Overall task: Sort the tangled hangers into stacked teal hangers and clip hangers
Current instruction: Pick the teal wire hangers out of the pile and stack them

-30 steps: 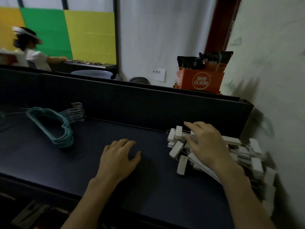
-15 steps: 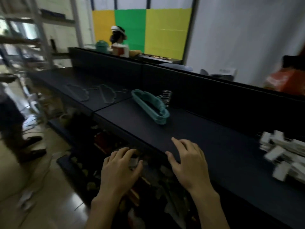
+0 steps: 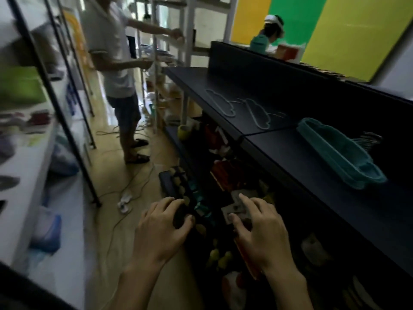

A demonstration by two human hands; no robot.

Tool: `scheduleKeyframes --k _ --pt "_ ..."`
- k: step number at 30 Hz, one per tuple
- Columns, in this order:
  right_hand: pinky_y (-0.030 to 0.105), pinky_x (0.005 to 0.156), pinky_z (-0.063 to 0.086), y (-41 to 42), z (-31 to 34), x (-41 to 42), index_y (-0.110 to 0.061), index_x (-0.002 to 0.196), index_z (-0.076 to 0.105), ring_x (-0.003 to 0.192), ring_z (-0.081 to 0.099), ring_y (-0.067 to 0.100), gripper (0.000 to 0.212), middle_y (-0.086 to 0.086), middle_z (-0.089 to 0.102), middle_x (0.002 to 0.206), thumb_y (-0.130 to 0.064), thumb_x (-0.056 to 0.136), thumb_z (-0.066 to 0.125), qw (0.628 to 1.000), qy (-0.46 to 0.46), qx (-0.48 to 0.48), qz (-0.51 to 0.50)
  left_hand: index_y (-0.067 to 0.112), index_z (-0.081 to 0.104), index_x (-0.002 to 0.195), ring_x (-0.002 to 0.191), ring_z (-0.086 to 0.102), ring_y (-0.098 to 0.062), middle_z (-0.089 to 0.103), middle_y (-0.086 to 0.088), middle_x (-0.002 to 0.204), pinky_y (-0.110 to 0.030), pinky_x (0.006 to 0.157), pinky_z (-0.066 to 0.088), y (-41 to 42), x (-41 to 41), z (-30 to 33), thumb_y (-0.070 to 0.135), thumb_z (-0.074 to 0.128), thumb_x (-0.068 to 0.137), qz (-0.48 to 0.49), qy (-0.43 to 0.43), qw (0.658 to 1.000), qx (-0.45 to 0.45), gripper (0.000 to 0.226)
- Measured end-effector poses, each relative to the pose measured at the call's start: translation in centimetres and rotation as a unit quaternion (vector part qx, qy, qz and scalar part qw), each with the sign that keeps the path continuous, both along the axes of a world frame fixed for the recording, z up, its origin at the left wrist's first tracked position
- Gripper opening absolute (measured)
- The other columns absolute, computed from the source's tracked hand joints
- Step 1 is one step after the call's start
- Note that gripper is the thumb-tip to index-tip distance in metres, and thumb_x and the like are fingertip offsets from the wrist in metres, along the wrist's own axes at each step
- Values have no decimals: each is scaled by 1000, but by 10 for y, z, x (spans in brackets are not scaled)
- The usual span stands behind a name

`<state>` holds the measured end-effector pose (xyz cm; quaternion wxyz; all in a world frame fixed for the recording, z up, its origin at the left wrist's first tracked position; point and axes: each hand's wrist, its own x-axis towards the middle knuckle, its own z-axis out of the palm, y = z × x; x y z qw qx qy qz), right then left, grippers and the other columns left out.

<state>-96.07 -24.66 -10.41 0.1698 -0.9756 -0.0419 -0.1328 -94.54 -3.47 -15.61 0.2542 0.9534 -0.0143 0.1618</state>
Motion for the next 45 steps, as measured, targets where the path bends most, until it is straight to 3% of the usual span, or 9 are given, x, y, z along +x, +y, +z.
scheduleKeyframes --k 6,13,27,35,41,45 --pt "36 88 47 45 -15 77 -23 133 51 107 53 20 54 -2 58 115 -45 85 62 999 4 4 45 26 62 117 111 55 -17 61 6 118 -36 86 43 40 52 -13 60 39 77 39 10 999 3 58" --pt "33 96 40 86 -9 197 -28 140 41 116 45 16 54 -4 51 126 -47 90 52 991 3 47 123 27 61 118 110 55 -16 61 7 118 -35 86 45 77 154 1 60 38 76 85 6 996 40 58" --pt "34 94 40 134 -21 375 -27 138 44 113 47 19 54 -2 53 123 -48 89 54 992 23 34 121 28 60 120 112 53 -15 60 7 120 -35 88 42 127 319 -5 62 37 76 99 22 994 36 60" --pt "31 98 37 180 -6 460 -28 142 35 119 42 15 57 -6 47 130 -51 92 47 997 16 9 76 29 58 122 114 50 -15 57 7 123 -31 87 38 167 439 6 51 56 82 9 12 1000 15 46" --pt "35 95 43 181 36 502 -23 137 47 114 47 16 53 -3 55 122 -45 90 55 995 -78 39 -46 27 64 114 108 57 -22 62 3 116 -37 82 46 162 535 37 58 43 76 -117 -49 992 23 54" --pt "33 96 43 141 41 487 -23 137 47 117 45 15 53 -5 54 123 -45 90 55 981 -95 21 -168 29 61 118 114 54 -21 60 5 122 -40 88 46 126 573 50 59 42 77 -227 -69 971 32 54"
